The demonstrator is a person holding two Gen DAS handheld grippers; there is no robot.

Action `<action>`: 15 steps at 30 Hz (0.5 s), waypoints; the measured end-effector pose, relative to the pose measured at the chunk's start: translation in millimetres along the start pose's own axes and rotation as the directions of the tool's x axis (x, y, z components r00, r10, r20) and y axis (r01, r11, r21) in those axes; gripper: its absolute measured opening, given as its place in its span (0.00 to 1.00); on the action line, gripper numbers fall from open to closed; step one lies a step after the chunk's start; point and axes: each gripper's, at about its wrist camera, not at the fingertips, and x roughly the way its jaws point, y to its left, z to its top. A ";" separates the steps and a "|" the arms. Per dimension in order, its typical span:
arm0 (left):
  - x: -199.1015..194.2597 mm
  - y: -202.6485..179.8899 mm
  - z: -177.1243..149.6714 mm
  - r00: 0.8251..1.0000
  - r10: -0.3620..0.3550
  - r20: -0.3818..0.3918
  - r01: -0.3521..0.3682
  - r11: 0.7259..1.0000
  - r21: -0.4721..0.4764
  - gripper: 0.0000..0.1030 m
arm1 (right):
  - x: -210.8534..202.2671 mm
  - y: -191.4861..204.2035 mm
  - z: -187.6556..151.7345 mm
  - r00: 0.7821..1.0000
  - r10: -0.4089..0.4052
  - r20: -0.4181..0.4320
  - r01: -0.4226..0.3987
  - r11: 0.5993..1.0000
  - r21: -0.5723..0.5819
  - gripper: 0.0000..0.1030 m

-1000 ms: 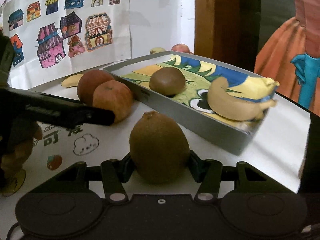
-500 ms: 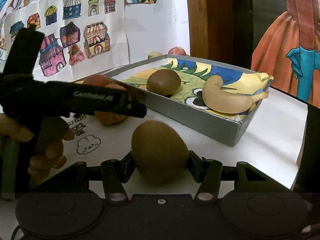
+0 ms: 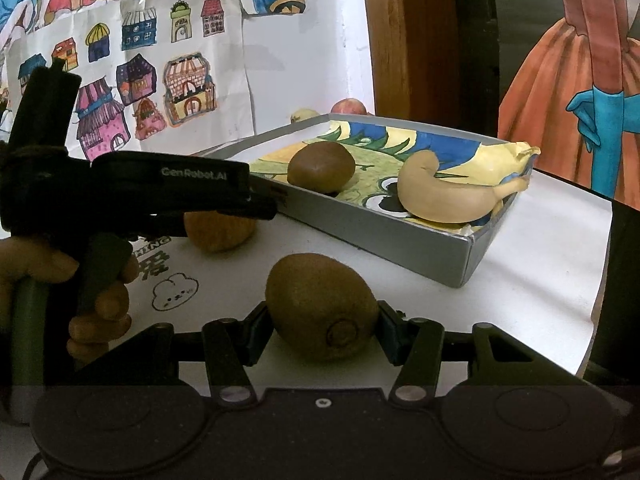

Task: Organize fruits
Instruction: 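Bring the right tool around a brown kiwi while the left tool approaches a red apple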

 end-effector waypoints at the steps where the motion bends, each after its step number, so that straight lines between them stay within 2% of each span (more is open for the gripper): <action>1: 0.5 -0.2 0.8 1.000 -0.003 -0.001 0.003 1.000 -0.004 0.84 | 0.7 0.2 0.2 1.000 0.000 0.001 0.000 1.000 0.000 0.55; 5: 4.9 -5.3 2.2 1.000 0.005 0.000 -0.005 1.000 -0.023 0.92 | 0.8 -0.6 0.4 1.000 0.000 -0.002 0.000 1.000 -0.004 0.55; 7: 7.2 -8.4 2.5 1.000 0.018 0.004 -0.018 0.999 -0.028 0.93 | 1.1 -0.7 1.0 1.000 0.000 -0.003 0.000 1.000 -0.005 0.55; 8: 8.2 -9.9 2.4 1.000 0.023 0.005 -0.023 0.999 -0.024 0.90 | 1.1 -0.7 1.1 1.000 0.000 -0.003 0.000 1.000 -0.005 0.55; 10: 9.9 -13.0 2.0 0.998 0.061 0.007 -0.061 0.998 -0.002 0.78 | 1.1 -1.0 1.3 1.000 0.000 -0.002 0.000 1.000 -0.004 0.55; 11: 10.8 -14.1 1.6 0.997 0.079 0.009 -0.079 0.997 0.018 0.69 | 1.3 -1.3 1.5 1.000 0.001 -0.002 -0.001 1.000 -0.004 0.55; 15: 9.8 -12.1 1.1 0.997 0.073 0.013 -0.074 0.997 0.037 0.69 | 1.8 -0.4 1.6 1.000 0.000 -0.002 0.000 1.000 -0.004 0.55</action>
